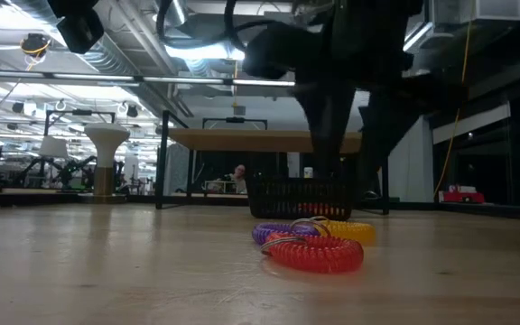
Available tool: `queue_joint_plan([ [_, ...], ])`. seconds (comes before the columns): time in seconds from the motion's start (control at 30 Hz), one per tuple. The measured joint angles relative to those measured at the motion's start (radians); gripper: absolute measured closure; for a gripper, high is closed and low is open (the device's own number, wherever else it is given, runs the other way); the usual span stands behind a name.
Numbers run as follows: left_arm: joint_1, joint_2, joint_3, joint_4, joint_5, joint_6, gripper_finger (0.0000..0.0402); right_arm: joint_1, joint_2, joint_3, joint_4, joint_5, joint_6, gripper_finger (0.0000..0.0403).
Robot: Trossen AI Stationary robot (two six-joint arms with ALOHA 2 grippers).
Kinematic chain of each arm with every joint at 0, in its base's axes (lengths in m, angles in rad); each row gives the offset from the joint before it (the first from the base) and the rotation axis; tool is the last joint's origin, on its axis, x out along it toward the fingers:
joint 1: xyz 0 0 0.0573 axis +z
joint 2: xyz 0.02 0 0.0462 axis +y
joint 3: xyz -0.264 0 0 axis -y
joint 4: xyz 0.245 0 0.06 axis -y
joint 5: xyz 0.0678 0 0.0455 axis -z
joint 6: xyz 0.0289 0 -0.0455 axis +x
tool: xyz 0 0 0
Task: Pick & Place Office Desk Supplies
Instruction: Put the yellow spring keychain into the black basket
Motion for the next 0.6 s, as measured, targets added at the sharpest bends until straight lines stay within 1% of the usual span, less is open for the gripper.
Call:
queue_joint_plan([
  [0.13, 0.0, 0.0, 0.0, 0.0, 0.003, -0.001, 0.0274, -0.001, 0.002, -0.038, 0.004, -0.015, 0.011, 0.0229],
  [0.23, 0.0, 0.0, 0.0, 0.0, 0.017, -0.004, 0.0274, -0.002, 0.003, -0.079, 0.004, -0.051, 0.018, 0.0237],
  [0.33, 0.0, 0.0, 0.0, 0.0, 0.024, -0.005, 0.0274, -0.002, 0.002, -0.126, 0.111, -0.081, 0.002, 0.0239],
  [0.43, 0.0, 0.0, 0.0, 0.0, 0.022, -0.005, 0.0274, -0.001, 0.003, -0.139, 0.146, -0.082, 0.001, 0.0239],
  [0.6, 0.0, 0.0, 0.0, 0.0, 0.023, -0.015, 0.0274, -0.013, 0.002, -0.138, 0.141, -0.058, 0.012, 0.024],
])
